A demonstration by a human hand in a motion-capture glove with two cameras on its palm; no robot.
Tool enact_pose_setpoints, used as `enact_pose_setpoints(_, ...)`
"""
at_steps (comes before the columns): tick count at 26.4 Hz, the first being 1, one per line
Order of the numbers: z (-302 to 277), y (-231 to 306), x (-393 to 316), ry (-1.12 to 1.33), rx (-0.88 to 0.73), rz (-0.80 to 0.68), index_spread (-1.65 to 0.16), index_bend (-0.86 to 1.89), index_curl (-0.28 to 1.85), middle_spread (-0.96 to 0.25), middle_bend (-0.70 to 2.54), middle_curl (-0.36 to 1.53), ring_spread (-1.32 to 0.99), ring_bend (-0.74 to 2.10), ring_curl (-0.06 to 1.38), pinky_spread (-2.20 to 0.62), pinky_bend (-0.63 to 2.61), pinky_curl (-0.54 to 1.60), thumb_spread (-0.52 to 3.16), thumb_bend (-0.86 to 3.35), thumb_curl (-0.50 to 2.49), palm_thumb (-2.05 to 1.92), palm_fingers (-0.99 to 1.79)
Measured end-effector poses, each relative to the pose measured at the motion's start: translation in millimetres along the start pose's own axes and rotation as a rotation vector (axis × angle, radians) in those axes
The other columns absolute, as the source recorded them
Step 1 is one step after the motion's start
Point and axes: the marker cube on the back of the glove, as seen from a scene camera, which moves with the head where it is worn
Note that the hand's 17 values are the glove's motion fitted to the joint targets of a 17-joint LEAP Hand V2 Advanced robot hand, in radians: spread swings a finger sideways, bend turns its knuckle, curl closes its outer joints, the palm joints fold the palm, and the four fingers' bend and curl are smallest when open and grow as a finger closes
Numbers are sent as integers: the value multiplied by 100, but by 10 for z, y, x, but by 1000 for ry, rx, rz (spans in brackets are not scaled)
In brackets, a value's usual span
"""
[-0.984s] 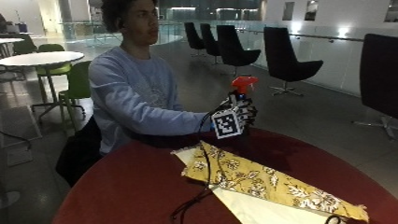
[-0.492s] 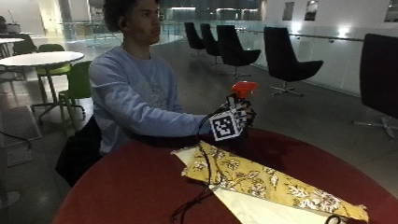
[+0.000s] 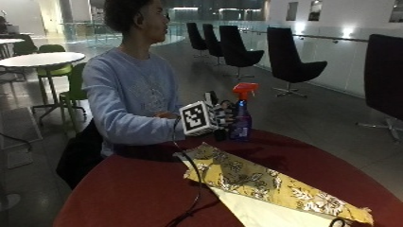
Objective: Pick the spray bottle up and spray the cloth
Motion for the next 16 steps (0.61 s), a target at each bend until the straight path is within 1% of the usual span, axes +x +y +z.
enact_pose_setpoints(4,-662,492,204,265,-11,24,-28,15,31,-6,31,46,-4,44,38,18,15,29,109,-2,41,67,86)
enact_pose_setpoints(8,-1142,960,350,433,-7,50,-27,17,33,-6,31,46,-4,42,38,20,14,27,109,-1,41,69,89)
enact_pose_setpoints(13,-1526,1444,456,619,-32,87,-27,18,35,-5,31,46,-4,41,38,20,13,26,109,-2,41,70,89)
enact_pose_setpoints(16,-1645,1619,532,687,-51,109,-26,18,35,-5,31,46,-4,39,37,21,13,25,109,-2,41,71,89)
